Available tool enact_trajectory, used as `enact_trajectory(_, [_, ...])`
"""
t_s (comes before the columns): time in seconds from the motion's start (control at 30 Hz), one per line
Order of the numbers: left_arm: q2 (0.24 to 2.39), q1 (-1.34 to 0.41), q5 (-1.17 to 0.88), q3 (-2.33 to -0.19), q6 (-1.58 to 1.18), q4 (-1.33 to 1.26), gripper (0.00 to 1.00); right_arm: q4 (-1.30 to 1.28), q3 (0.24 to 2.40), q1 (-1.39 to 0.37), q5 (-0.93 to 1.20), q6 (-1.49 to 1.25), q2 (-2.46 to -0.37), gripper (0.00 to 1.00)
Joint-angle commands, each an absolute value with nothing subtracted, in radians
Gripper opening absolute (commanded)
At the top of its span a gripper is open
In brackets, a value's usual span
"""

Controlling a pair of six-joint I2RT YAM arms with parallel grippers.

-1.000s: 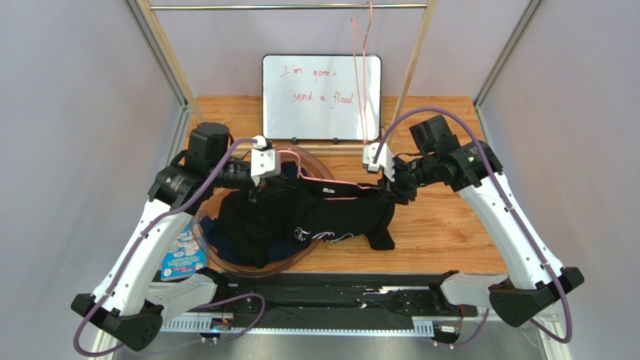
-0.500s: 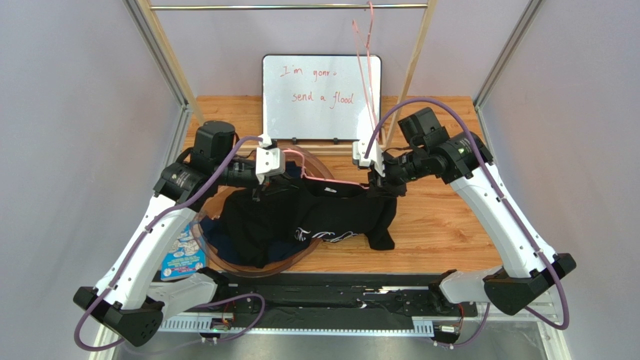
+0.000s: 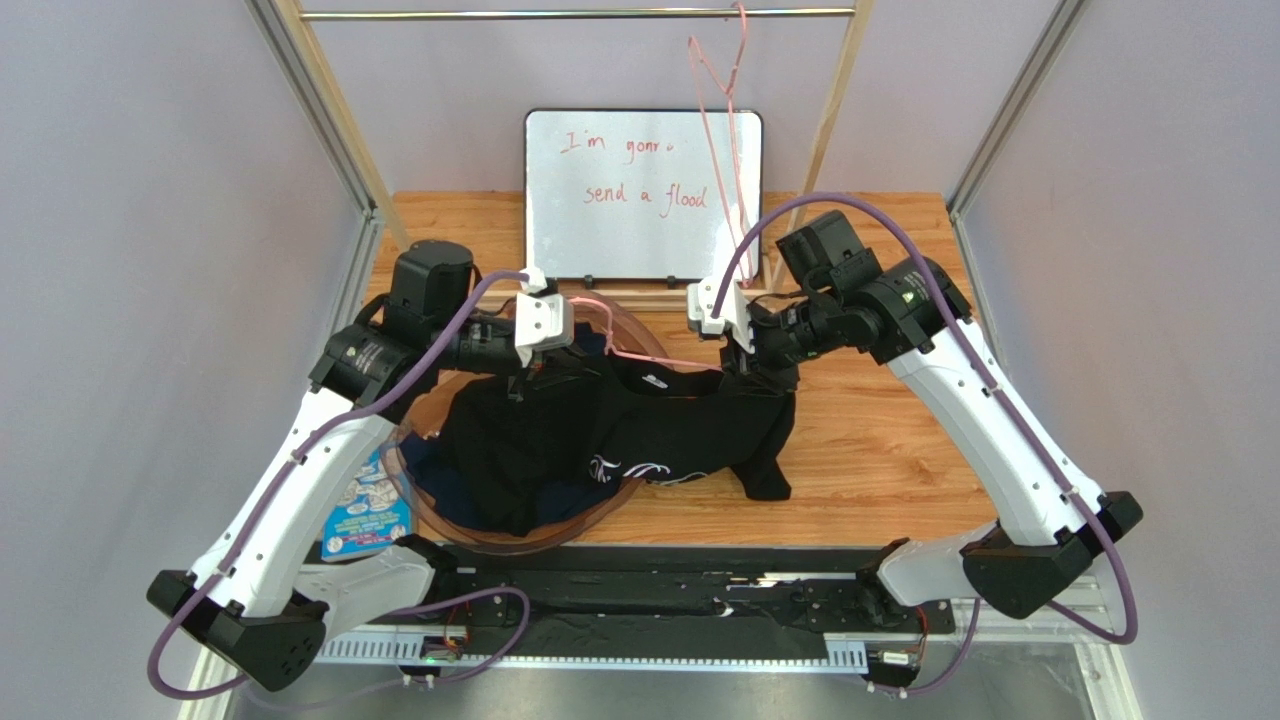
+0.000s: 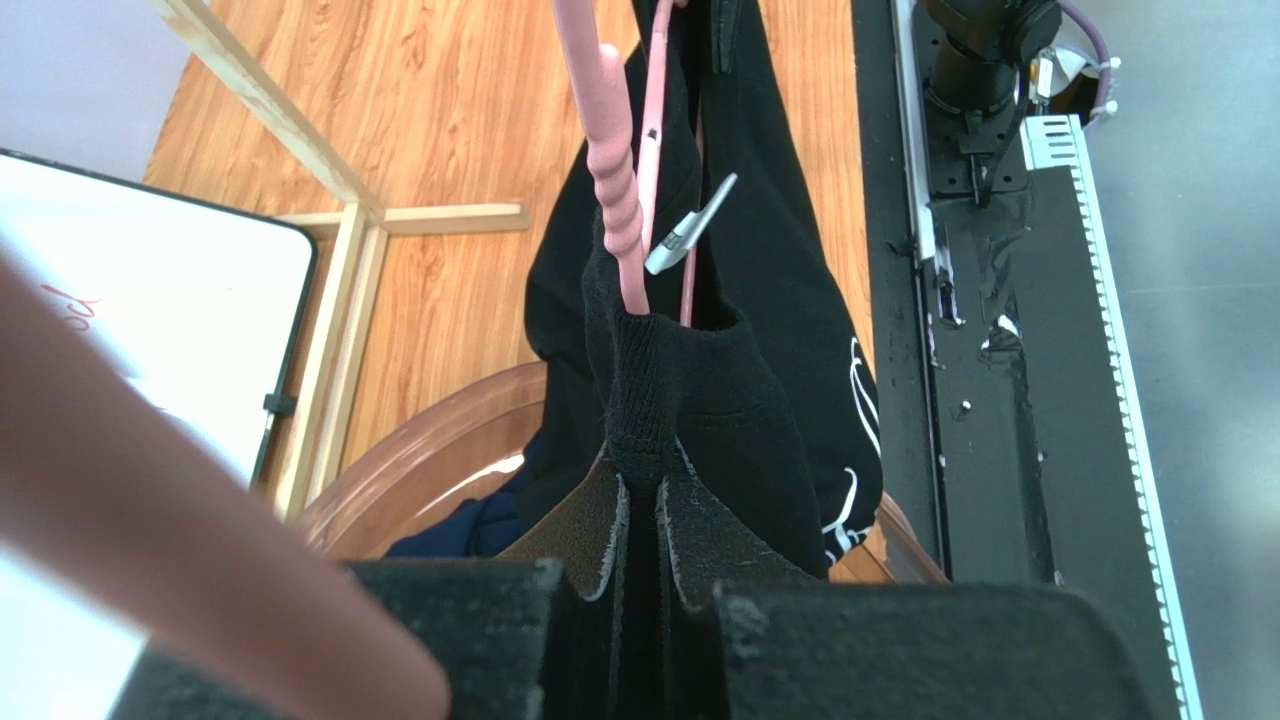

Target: Place the t-shirt on the hanger

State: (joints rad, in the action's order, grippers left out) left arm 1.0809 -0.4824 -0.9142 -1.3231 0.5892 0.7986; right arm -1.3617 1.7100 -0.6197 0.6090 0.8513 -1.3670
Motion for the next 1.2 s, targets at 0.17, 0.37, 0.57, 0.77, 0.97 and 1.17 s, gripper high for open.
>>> enact_trajectory(0.17, [1.083,-0.486,-0.945,-1.359,0.607,0.75,0.0,-1.416,1.766,-0.583,0.621,0.842,-1.312,0.85])
enact_trajectory(0.37, [1.078,-0.485,-0.945,-1.348,0.611,0.761,0.0,-1.509,1.76,-0.511,0.65,0.83,-1.235,0.88])
enact_trajectory(0.57, [1.075,-0.485,-0.946,-1.348,0.615,0.77,0.0,-1.511,1.663,-0.462,0.638,0.847,-1.186,0.55])
enact_trajectory(0.77, [1.077,-0.485,-0.948,-1.355,0.611,0.77,0.0,-1.505,1.68,-0.462,0.646,0.854,-1.221,0.47])
enact_trajectory(0.97, [1.075,-0.485,-0.948,-1.351,0.606,0.769,0.0,-1.506,1.686,-0.462,0.67,0.87,-1.247,0.42])
enact_trajectory(1.17, [1.072,-0.485,-0.945,-1.348,0.611,0.769,0.0,-1.509,1.726,-0.469,0.686,0.864,-1.273,0.01])
